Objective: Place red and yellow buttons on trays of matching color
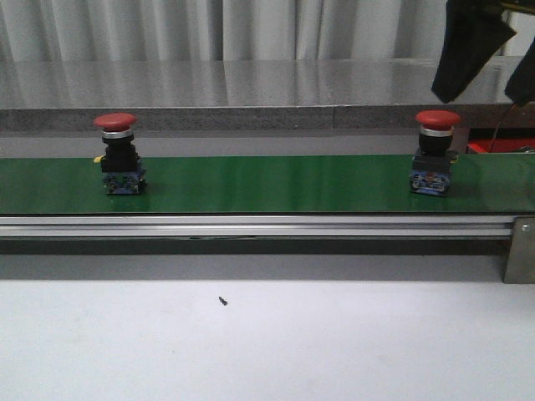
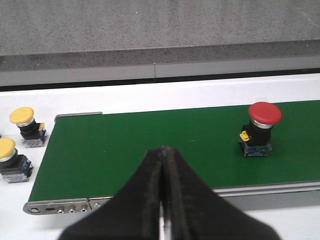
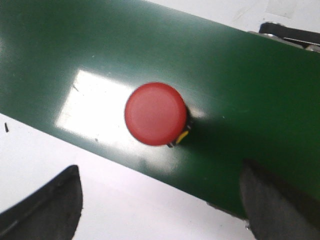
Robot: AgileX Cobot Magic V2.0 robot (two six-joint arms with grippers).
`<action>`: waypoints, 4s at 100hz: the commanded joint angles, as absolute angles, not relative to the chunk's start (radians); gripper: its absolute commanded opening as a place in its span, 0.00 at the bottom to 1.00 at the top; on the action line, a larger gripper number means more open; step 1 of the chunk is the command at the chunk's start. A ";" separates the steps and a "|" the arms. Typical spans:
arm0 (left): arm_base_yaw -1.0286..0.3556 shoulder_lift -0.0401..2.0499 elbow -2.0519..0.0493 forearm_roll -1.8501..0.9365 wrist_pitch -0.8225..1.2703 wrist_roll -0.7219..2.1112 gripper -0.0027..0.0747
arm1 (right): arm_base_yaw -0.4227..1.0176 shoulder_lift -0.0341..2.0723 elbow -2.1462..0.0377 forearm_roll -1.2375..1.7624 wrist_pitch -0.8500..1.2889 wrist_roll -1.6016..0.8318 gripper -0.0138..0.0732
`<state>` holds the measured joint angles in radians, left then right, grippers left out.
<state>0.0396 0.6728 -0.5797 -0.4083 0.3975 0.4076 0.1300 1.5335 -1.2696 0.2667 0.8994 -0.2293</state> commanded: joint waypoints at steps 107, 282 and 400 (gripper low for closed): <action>0.034 0.670 -0.607 -0.430 0.323 0.408 0.01 | -0.080 1.677 -1.636 0.155 0.989 -0.243 0.33; 0.034 0.670 -0.607 -0.430 0.321 0.408 0.01 | -0.296 1.856 -1.638 0.150 0.807 -0.243 0.85; 0.034 0.670 -0.607 -0.430 0.323 0.408 0.01 | 0.211 1.521 -1.325 0.236 0.829 -0.302 0.85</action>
<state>0.0396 0.6728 -0.5797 -0.4103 0.3959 0.4076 0.1879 1.5360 -1.3037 0.2242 0.8934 -0.2925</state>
